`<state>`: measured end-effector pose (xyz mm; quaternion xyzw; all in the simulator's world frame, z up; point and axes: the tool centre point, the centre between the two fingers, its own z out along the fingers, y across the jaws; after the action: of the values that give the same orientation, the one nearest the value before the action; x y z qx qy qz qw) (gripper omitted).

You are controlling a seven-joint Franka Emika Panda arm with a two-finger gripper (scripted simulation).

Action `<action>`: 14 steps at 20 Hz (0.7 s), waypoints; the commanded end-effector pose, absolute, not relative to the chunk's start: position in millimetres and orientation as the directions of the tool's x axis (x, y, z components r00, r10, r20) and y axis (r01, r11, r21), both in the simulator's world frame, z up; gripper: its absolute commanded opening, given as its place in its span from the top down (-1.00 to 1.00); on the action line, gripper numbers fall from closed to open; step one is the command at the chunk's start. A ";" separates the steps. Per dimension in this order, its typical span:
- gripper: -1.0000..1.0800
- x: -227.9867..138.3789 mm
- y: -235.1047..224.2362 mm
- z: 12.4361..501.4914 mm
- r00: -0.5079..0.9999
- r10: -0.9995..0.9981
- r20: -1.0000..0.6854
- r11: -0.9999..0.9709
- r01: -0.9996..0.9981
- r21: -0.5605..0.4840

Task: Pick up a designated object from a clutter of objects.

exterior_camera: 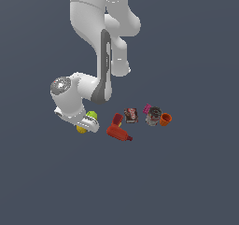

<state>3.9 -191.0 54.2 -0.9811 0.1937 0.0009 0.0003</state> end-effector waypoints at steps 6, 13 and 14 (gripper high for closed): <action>1.00 7.0 -184.4 112.3 0.925 -0.380 0.000 -0.925 -0.380 -0.001; 1.00 10.9 -175.9 190.7 0.924 -0.381 0.000 -0.924 -0.381 0.001; 1.00 11.6 -174.6 202.3 0.924 -0.381 0.000 -0.924 -0.381 0.001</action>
<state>11.0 -176.5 183.9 -0.9810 0.1942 0.0003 -0.0001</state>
